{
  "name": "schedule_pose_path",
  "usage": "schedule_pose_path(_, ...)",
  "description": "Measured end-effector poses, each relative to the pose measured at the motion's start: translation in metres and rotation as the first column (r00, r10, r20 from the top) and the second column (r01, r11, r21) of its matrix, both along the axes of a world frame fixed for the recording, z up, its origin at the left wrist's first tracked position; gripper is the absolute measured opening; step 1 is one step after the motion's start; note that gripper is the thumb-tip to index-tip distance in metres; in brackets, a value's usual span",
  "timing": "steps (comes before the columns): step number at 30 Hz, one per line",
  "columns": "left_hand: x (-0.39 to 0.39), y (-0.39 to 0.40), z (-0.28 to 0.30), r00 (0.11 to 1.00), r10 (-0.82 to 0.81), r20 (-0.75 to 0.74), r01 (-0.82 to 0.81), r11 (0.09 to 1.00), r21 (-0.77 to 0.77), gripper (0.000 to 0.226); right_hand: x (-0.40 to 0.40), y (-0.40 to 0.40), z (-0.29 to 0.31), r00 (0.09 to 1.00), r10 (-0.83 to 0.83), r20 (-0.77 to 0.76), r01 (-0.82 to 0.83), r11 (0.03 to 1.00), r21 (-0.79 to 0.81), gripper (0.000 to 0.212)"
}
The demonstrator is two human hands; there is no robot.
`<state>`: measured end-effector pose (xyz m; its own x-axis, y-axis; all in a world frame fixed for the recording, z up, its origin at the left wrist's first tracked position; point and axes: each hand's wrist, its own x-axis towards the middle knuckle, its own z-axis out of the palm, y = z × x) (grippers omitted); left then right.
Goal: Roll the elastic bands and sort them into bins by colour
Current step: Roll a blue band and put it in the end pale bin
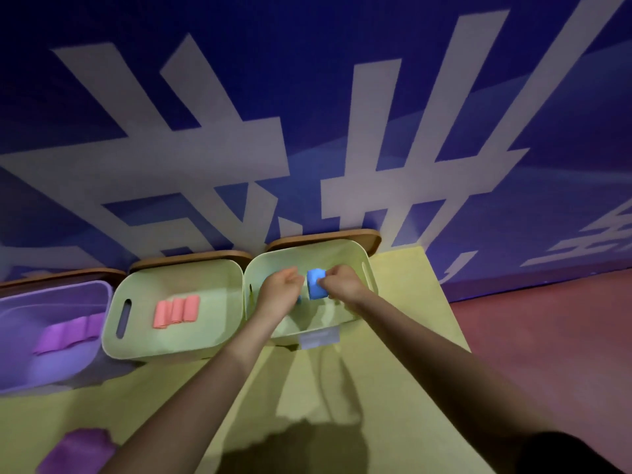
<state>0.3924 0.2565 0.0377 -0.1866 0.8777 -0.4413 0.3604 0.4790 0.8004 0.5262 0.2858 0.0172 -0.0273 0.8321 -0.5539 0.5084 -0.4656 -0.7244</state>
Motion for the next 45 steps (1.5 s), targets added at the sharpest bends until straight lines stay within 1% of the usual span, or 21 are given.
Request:
schedule_pose_path(2,-0.014,0.002,0.001,0.991,0.006,-0.135,0.017,0.985,0.169,0.032,-0.003,0.016,-0.010,0.995,0.031,0.093,-0.029,0.999,-0.024,0.017)
schedule_pose_path(4,-0.029,0.000,-0.001,0.964,0.034,-0.265,0.050,0.952,0.302,0.029,-0.006,0.028,-0.021,0.986,0.064,0.156,-0.055,0.997,-0.060,0.026)
schedule_pose_path(6,-0.045,-0.004,-0.005,0.935,0.085,-0.344,0.063,0.915,0.399,0.028,-0.012,0.035,-0.031,0.976,0.085,0.201,-0.066,0.993,-0.099,0.030)
schedule_pose_path(8,-0.057,-0.008,-0.011,0.912,0.129,-0.389,0.070,0.886,0.457,0.029,-0.019,0.040,-0.040,0.975,0.090,0.204,-0.062,0.988,-0.140,0.031)
schedule_pose_path(11,-0.070,-0.011,-0.022,0.892,0.140,-0.430,0.067,0.900,0.432,0.033,-0.033,0.044,-0.051,0.976,0.089,0.199,-0.055,0.984,-0.172,0.025)
schedule_pose_path(13,-0.076,-0.011,-0.031,0.913,0.105,-0.395,0.062,0.920,0.387,0.036,-0.040,0.044,-0.058,0.973,0.102,0.205,-0.070,0.985,-0.156,0.021)
schedule_pose_path(15,-0.080,-0.012,-0.037,0.925,0.080,-0.372,0.080,0.914,0.397,0.038,-0.044,0.045,-0.064,0.963,0.134,0.235,-0.103,0.985,-0.140,0.026)
schedule_pose_path(18,-0.083,-0.010,-0.042,0.926,0.088,-0.367,0.084,0.899,0.429,0.039,-0.042,0.046,-0.070,0.950,0.153,0.272,-0.121,0.984,-0.131,0.017)
schedule_pose_path(22,-0.082,-0.007,-0.047,0.923,0.080,-0.376,0.099,0.895,0.436,0.041,-0.034,0.049,-0.073,0.955,0.158,0.250,-0.131,0.984,-0.122,0.029)
schedule_pose_path(24,-0.083,-0.007,-0.049,0.925,0.079,-0.373,0.098,0.895,0.434,0.041,-0.032,0.048,-0.075,0.948,0.168,0.271,-0.144,0.984,-0.107,0.028)
schedule_pose_path(25,-0.083,-0.007,-0.048,0.926,0.079,-0.370,0.097,0.895,0.434,0.041,-0.033,0.048,-0.077,0.945,0.162,0.284,-0.140,0.985,-0.096,0.024)
schedule_pose_path(27,-0.083,-0.007,-0.048,0.928,0.081,-0.363,0.092,0.895,0.436,0.041,-0.034,0.045,-0.080,0.939,0.122,0.321,-0.102,0.992,-0.080,0.018)
schedule_pose_path(30,-0.083,-0.007,-0.048,0.927,0.087,-0.365,0.085,0.899,0.430,0.041,-0.033,0.043,-0.082,0.939,0.060,0.339,-0.036,0.996,-0.076,0.026)
schedule_pose_path(36,-0.081,-0.008,-0.046,0.920,0.085,-0.383,0.094,0.900,0.425,0.040,-0.033,0.044,-0.081,0.926,0.170,0.337,-0.141,0.984,-0.108,0.025)
schedule_pose_path(45,-0.081,-0.009,-0.043,0.919,0.086,-0.384,0.091,0.902,0.421,0.039,-0.025,0.044,-0.082,0.931,0.170,0.324,-0.135,0.982,-0.129,0.028)
